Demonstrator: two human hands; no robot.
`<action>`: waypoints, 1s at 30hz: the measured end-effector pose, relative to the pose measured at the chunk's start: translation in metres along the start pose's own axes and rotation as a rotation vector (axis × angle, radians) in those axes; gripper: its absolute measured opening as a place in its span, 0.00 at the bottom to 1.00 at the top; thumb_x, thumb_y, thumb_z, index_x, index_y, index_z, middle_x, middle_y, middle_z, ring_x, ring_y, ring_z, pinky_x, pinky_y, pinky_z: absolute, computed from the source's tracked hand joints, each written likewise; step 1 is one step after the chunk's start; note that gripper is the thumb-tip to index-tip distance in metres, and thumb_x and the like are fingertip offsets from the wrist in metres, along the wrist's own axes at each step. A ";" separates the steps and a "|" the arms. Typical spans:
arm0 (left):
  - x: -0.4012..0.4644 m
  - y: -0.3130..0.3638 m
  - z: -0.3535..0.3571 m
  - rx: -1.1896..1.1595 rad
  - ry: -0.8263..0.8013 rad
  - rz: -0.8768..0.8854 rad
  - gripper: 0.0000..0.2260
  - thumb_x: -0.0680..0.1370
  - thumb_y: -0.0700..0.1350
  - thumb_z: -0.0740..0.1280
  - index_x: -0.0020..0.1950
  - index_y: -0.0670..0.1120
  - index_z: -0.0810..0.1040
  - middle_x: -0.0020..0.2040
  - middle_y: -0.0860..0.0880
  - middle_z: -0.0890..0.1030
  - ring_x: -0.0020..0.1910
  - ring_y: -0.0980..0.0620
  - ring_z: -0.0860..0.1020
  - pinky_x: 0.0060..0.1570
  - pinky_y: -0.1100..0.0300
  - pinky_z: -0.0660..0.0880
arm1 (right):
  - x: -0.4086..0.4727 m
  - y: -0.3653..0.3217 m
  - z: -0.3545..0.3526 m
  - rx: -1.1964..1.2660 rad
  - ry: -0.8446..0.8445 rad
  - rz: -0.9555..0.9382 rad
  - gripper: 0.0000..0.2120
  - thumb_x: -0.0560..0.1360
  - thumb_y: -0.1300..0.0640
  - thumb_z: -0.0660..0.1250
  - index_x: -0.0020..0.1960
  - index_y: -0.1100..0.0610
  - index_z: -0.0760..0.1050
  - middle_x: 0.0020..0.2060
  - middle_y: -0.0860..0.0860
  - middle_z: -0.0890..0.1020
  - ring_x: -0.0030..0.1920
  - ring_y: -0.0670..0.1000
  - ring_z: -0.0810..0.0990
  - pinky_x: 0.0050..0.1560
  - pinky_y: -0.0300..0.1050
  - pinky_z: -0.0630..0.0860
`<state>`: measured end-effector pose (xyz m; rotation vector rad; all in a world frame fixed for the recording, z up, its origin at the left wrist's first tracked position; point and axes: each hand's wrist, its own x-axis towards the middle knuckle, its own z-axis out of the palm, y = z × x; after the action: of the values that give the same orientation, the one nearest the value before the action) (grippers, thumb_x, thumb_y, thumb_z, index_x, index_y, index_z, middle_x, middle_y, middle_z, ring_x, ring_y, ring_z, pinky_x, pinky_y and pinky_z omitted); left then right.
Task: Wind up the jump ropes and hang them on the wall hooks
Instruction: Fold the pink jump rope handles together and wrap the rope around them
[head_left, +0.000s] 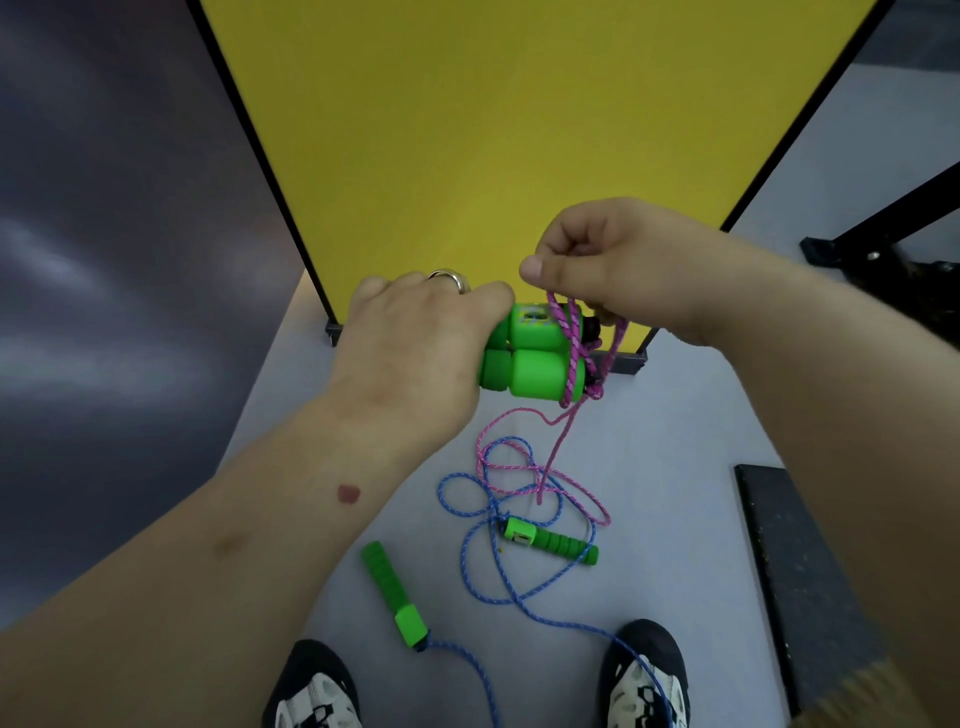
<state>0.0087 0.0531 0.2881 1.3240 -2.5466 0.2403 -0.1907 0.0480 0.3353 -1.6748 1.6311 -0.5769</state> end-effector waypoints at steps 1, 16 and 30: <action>0.000 0.001 -0.001 -0.003 0.011 0.008 0.19 0.68 0.38 0.64 0.46 0.57 0.59 0.40 0.52 0.69 0.46 0.41 0.75 0.43 0.52 0.57 | 0.003 0.006 0.003 0.094 0.013 0.000 0.14 0.75 0.42 0.72 0.42 0.53 0.78 0.30 0.50 0.72 0.30 0.50 0.68 0.32 0.44 0.66; 0.002 -0.008 0.002 -0.026 0.052 -0.125 0.17 0.66 0.38 0.67 0.50 0.54 0.69 0.39 0.52 0.68 0.38 0.45 0.65 0.39 0.53 0.57 | -0.022 0.032 0.058 0.221 0.072 0.243 0.15 0.79 0.68 0.62 0.39 0.51 0.71 0.31 0.53 0.73 0.31 0.53 0.71 0.29 0.41 0.68; 0.001 -0.014 0.008 0.034 0.008 -0.226 0.17 0.67 0.36 0.66 0.48 0.54 0.67 0.40 0.50 0.68 0.43 0.40 0.74 0.41 0.51 0.58 | -0.060 0.009 0.096 -0.203 0.080 0.114 0.15 0.84 0.49 0.55 0.44 0.54 0.73 0.32 0.49 0.74 0.35 0.54 0.74 0.34 0.47 0.68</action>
<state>0.0190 0.0423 0.2814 1.6044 -2.3693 0.2433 -0.1314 0.1248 0.2764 -1.7063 1.8828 -0.4387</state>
